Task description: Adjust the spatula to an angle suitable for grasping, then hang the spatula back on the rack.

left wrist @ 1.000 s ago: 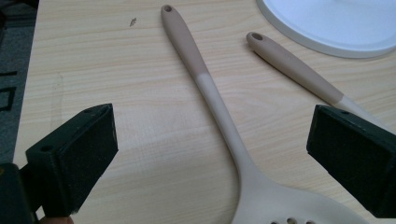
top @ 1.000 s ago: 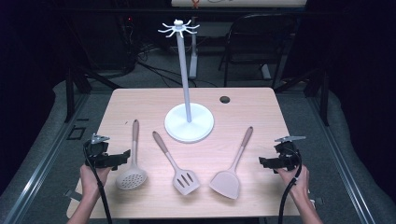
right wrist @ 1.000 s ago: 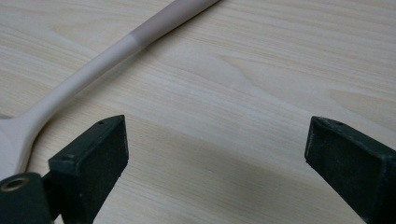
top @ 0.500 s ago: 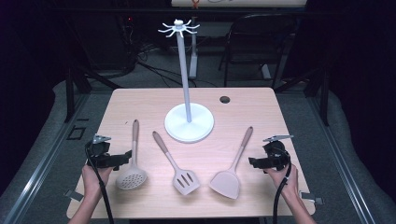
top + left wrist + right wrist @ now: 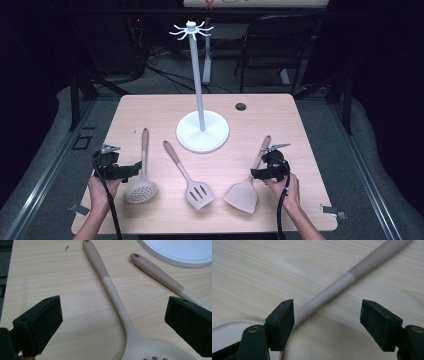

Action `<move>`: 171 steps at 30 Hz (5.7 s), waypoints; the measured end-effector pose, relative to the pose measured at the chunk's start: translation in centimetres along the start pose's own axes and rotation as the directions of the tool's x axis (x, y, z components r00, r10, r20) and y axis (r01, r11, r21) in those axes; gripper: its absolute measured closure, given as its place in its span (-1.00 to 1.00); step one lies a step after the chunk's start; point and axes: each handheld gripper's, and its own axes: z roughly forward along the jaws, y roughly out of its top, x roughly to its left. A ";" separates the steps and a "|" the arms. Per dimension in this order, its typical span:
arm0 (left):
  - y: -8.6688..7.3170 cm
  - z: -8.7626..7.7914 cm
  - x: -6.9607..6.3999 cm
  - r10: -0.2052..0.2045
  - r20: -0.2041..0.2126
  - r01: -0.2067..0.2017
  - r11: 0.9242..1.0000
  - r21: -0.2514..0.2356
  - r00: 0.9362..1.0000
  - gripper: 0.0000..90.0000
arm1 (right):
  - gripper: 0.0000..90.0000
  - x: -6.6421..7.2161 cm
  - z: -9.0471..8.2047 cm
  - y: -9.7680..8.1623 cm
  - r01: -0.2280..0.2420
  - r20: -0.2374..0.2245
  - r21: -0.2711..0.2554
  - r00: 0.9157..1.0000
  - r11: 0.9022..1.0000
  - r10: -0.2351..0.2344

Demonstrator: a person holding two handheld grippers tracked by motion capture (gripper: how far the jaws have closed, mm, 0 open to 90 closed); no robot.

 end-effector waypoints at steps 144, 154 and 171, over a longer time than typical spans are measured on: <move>0.4 -0.1 -1.9 0.061 0.059 -0.061 0.998 -0.001 0.996 -0.94 | 0.74 3.5 -4.2 1.5 0.162 -0.155 -0.017 0.975 0.987 -0.162; 1.5 -0.4 -4.3 0.101 0.116 -0.098 0.995 -0.027 0.988 -0.93 | 0.74 4.4 -4.9 1.8 0.192 -0.164 -0.068 0.966 0.979 -0.201; 3.7 0.7 -8.9 0.143 0.263 -0.130 0.989 -0.066 0.954 -0.91 | 0.74 6.8 -4.8 2.7 0.264 -0.166 -0.126 0.945 0.956 -0.282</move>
